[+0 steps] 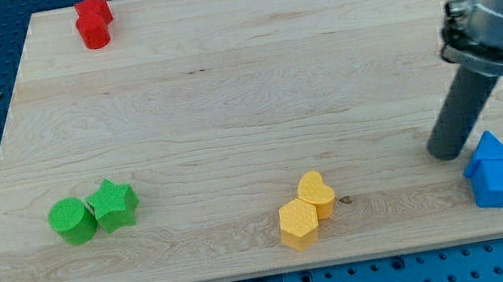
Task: Separate the blue blocks
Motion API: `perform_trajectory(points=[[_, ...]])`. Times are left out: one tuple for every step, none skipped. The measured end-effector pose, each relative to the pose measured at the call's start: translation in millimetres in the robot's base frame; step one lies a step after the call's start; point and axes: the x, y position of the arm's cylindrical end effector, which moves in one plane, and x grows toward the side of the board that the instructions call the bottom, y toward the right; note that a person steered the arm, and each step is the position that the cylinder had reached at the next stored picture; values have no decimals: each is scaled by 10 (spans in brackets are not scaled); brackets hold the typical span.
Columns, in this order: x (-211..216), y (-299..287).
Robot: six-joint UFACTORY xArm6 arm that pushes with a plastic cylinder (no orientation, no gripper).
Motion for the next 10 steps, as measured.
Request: perform_trajectory(points=[[163,-329],[210,-322],[250,-216],[442,162],[462,485],[462,558],[463,35],[405,-421],[54,-432],[-349,-432]])
